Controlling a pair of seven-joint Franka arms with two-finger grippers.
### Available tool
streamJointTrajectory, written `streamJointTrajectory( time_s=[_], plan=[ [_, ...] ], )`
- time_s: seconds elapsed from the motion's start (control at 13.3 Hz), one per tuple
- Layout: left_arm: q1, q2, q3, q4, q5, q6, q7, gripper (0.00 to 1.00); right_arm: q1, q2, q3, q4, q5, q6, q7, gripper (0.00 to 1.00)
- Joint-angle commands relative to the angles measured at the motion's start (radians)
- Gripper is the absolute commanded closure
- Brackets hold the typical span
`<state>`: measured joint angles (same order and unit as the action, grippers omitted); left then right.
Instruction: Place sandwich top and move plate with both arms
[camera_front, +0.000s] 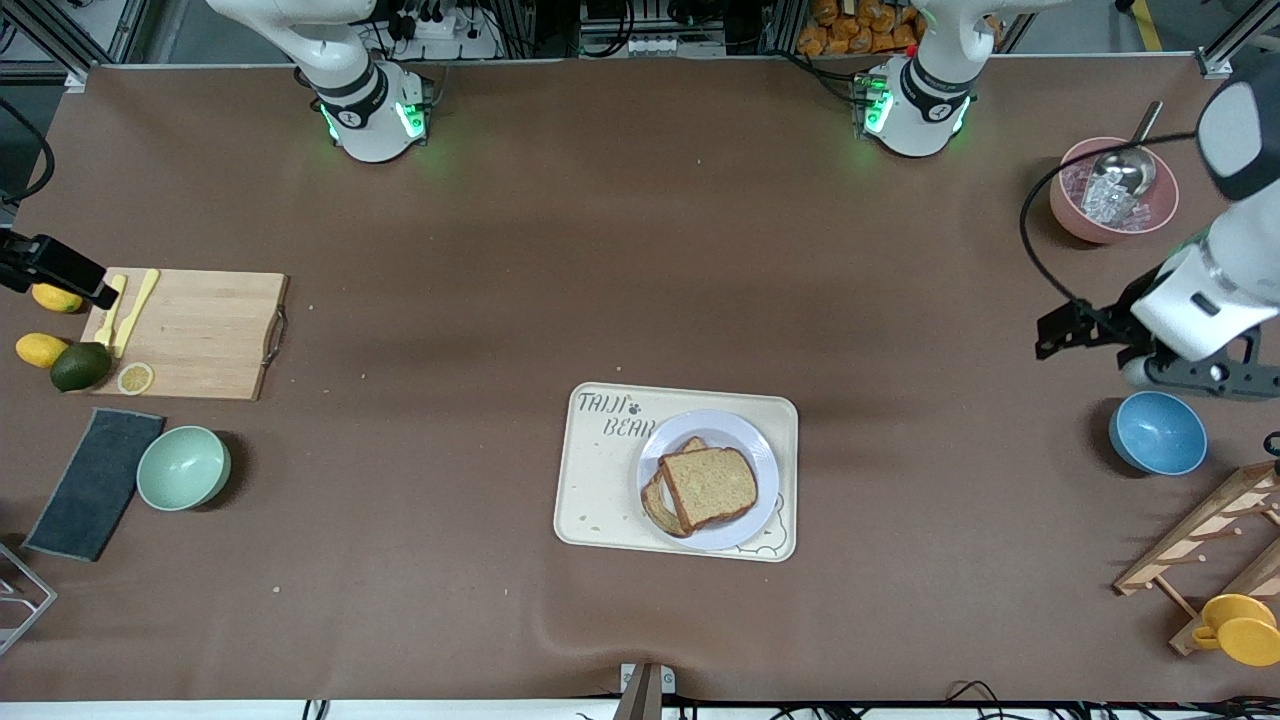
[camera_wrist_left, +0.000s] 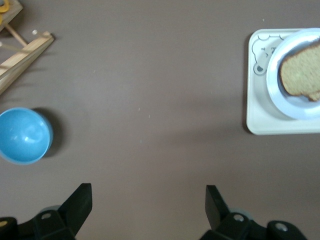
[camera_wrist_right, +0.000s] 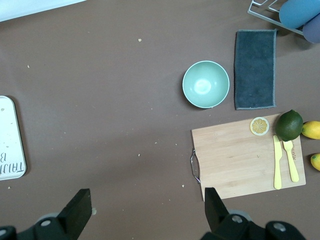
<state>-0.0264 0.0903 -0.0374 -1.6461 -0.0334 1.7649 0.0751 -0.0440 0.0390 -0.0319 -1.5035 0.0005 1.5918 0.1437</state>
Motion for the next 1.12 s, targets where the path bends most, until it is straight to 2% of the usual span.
streamJointTrajectory(
  time_s=[0.0, 0.22, 0.53, 0.75, 1.05],
  plan=[
    [-0.030, -0.084, 0.010, -0.003, 0.026, -0.108, -0.017, 0.00, -0.020, 0.004, 0.009, 0.009, 0.021, -0.010, 0.002, 0.00],
    [-0.037, -0.077, -0.032, 0.116, 0.024, -0.180, -0.067, 0.00, -0.019, 0.004, 0.009, 0.009, 0.021, -0.010, 0.002, 0.00],
    [-0.040, -0.073, -0.036, 0.157, 0.033, -0.245, -0.068, 0.00, -0.020, 0.004, 0.009, 0.009, 0.021, -0.010, 0.002, 0.00],
    [-0.053, -0.073, -0.094, 0.169, 0.136, -0.291, -0.061, 0.00, -0.020, 0.004, 0.009, 0.009, 0.021, -0.010, 0.002, 0.00],
    [-0.050, -0.076, -0.096, 0.180, 0.098, -0.311, -0.086, 0.00, -0.022, 0.004, 0.009, 0.009, 0.021, -0.010, 0.002, 0.00]
  ],
)
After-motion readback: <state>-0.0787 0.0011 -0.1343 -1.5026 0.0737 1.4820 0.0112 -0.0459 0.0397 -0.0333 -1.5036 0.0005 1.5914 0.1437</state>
